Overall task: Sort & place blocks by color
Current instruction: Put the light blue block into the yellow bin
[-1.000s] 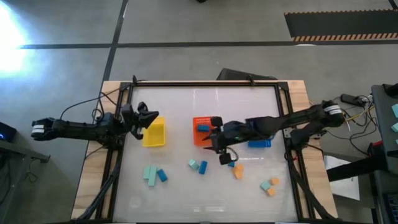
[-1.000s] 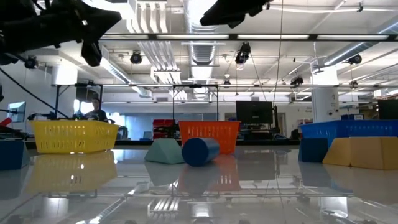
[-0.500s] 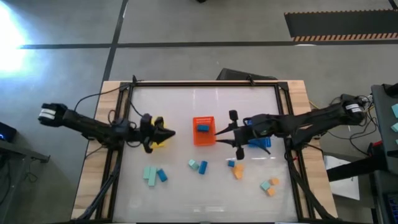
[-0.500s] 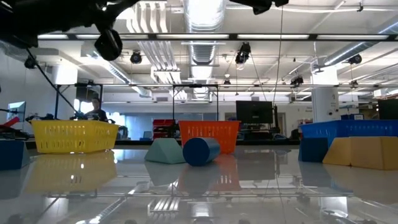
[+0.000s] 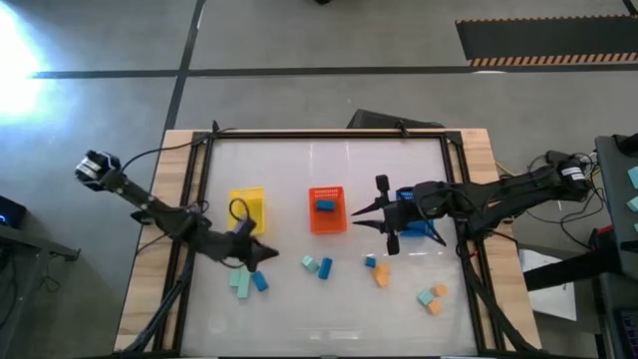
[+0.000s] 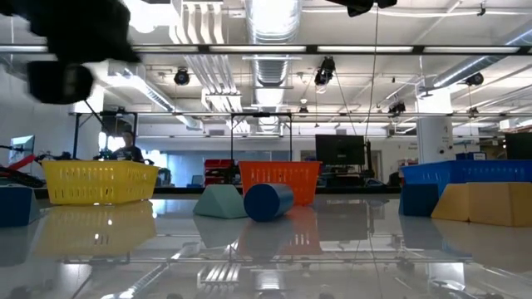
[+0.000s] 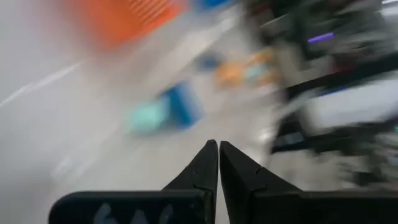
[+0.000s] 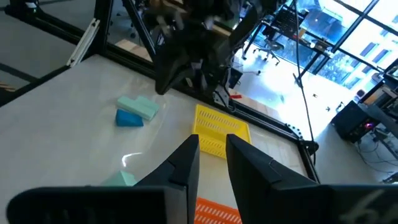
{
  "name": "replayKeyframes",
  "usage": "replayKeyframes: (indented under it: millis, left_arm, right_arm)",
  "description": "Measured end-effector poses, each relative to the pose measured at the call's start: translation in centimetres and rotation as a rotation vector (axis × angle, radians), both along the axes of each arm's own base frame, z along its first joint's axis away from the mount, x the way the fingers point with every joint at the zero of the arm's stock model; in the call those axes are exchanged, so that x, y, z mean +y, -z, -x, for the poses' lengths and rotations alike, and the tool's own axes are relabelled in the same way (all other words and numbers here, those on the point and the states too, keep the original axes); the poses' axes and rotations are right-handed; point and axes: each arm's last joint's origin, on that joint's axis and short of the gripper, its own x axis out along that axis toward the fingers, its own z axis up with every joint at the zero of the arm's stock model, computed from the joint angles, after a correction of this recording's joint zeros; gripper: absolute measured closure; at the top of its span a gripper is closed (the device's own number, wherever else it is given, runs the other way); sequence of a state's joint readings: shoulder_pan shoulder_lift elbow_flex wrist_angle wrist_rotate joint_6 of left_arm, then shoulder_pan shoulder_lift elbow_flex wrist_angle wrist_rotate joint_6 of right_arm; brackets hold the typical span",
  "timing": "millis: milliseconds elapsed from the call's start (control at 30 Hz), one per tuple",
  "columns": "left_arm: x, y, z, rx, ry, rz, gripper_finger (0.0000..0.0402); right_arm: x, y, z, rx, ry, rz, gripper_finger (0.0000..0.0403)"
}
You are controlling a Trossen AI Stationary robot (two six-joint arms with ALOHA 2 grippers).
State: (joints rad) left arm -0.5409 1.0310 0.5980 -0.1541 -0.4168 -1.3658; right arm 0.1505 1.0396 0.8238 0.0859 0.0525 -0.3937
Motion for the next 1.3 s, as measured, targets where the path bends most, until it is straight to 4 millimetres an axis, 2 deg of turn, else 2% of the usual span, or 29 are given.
replayKeyframes:
  millis: [233,300,467,633,1000,1100,1300]
  left_arm:
    - [-1.8,0.2,2.1,0.640,-0.112,0.162,0.0402]
    - [-2.2,0.7,1.9,0.712,-0.151,0.171,0.0402]
    - [-3.4,2.3,1.1,0.841,-0.126,0.230,0.0402]
    - [-3.8,3.7,0.6,0.915,-0.135,0.207,0.0402]
    - [-3.8,5.3,0.7,0.958,-0.153,0.170,0.0398]
    - [-3.7,5.4,0.8,0.962,-0.152,0.165,0.0378]
    - [-3.4,6.2,1.1,0.982,-0.165,0.145,0.0307]
  right_arm:
    - [0.0,0.3,-0.1,0.013,-0.003,0.016,0.0335]
    - [0.0,0.3,-0.1,0.014,-0.005,0.021,0.0335]
    - [0.0,0.3,-0.1,0.012,-0.007,0.029,0.0335]
    - [0.0,0.3,-0.1,0.013,-0.007,0.030,0.0335]
    - [0.0,0.3,-0.1,0.013,-0.007,0.031,0.0335]
    - [0.0,0.4,-0.1,0.015,-0.007,0.032,0.0335]
    - [0.0,0.7,-0.1,0.025,-0.009,0.040,0.0335]
